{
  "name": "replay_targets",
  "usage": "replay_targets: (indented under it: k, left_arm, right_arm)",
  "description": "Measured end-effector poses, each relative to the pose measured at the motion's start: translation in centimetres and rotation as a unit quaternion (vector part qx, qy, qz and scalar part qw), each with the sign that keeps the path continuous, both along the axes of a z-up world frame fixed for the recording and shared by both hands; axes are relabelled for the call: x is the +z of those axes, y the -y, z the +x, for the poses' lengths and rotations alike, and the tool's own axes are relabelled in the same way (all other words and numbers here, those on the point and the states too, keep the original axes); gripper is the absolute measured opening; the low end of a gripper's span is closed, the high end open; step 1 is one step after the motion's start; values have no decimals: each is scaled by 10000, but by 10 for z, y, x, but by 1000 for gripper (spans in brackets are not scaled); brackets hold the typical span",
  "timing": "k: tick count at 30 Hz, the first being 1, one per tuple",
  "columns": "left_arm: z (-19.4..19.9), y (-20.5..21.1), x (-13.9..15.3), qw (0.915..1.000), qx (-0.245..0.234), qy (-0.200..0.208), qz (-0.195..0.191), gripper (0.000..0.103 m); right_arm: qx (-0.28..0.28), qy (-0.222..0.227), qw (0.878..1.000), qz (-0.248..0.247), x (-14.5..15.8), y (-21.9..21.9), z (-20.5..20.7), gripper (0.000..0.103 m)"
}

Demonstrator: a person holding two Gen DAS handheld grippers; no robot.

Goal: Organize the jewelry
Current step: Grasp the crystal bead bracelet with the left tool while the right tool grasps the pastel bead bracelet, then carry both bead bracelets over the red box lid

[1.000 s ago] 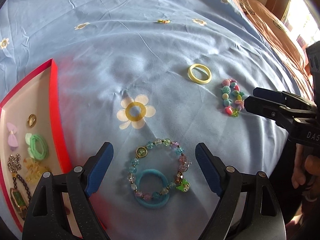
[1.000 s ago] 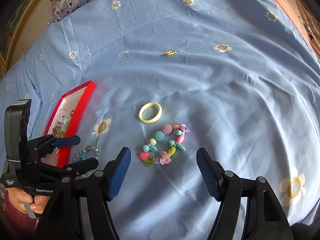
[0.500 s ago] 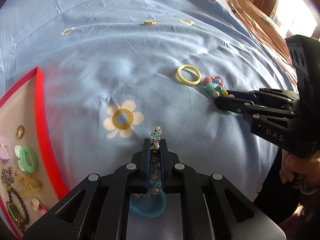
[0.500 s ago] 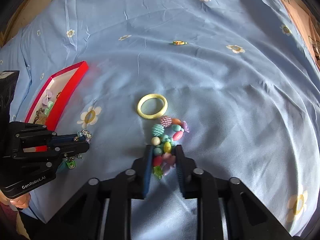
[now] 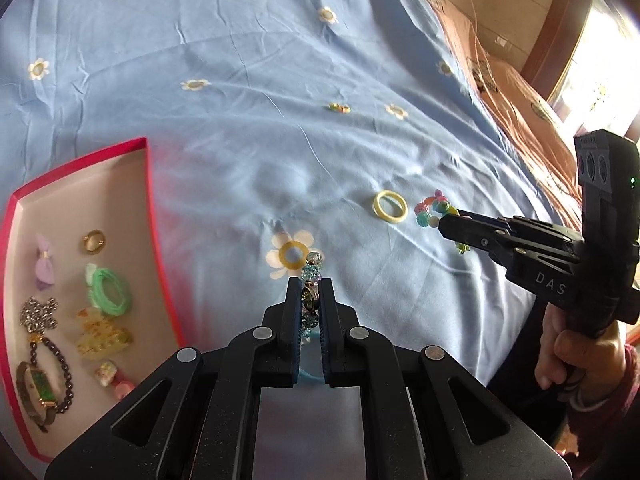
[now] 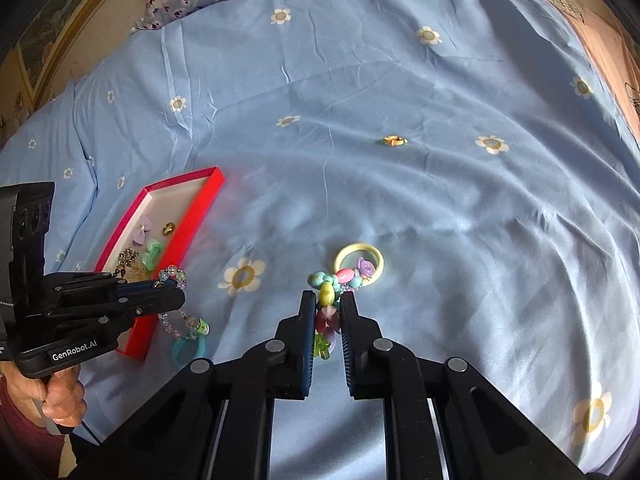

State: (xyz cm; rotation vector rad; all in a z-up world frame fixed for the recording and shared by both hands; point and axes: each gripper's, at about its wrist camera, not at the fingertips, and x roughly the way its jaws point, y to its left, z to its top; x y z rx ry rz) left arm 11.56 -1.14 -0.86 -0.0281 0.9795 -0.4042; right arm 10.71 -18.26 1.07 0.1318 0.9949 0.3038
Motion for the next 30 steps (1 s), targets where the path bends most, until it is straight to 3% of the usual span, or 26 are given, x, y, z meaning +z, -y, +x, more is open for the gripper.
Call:
replay_targets:
  k: [14, 30]
  left_arm:
    - [-28, -52, 31, 9981, 487, 277, -237, 6]
    - [-58, -130, 29, 9880, 1445, 252, -475, 6]
  right_arm:
    - [428, 189, 9987, 215, 24, -41, -4, 12]
    - [1130, 125, 9926, 434, 24, -104, -14, 12]
